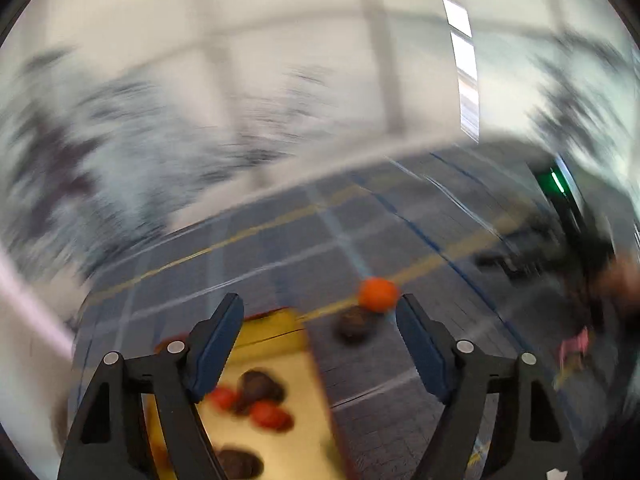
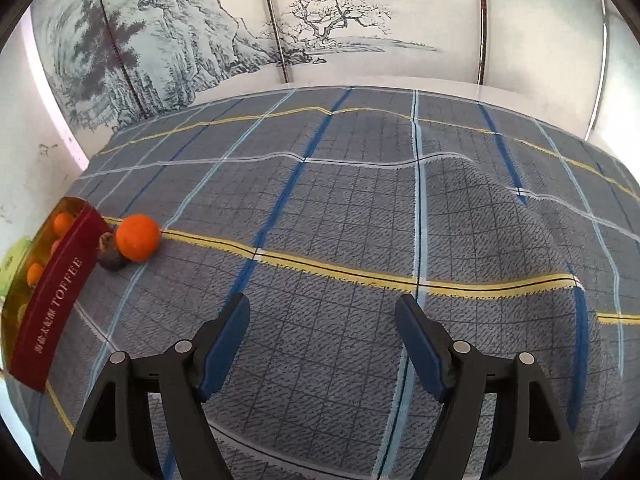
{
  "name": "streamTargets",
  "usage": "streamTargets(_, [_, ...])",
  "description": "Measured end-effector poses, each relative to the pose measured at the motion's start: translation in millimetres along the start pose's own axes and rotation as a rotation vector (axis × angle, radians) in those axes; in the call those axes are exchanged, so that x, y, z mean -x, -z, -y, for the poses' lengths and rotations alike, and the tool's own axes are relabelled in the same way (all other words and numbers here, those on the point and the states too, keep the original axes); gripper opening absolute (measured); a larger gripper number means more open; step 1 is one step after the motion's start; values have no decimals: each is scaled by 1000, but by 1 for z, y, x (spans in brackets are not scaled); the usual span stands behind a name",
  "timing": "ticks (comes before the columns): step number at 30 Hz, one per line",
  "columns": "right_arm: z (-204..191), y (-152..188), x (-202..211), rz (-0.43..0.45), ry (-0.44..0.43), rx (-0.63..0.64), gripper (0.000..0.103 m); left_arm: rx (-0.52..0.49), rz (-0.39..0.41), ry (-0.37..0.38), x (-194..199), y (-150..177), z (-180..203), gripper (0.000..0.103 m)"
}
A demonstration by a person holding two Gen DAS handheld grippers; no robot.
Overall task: Organize fruits
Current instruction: 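Grasp the dark brown fruit on the cloth with the left gripper while the right gripper approaches the mandarin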
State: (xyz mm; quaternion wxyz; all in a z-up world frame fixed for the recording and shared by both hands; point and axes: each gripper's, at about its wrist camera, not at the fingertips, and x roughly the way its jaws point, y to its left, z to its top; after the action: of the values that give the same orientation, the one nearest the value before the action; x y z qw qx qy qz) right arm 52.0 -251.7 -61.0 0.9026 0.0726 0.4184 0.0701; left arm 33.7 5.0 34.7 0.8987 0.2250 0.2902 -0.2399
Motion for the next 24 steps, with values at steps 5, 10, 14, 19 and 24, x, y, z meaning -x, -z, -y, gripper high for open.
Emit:
streamTargets(5, [4,1,1,7,-52,-25,80,-221,-126,110,-46,-14,22,75])
streamTargets(10, [12,1,3,20,-114,-68,82,-339,-260,226,-83,-12,24,68])
streamTargets(14, [10,1,3,18,-128,-69,85,-385,-319,254,-104,-8,17,64])
streamTargets(19, [10,1,3,18,-140,-69,88,-422,-415,314,-140,-1,11,58])
streamTargets(24, [7,0,1,13,-141,-58,92,-233,-457,355,-143,-4,-4,37])
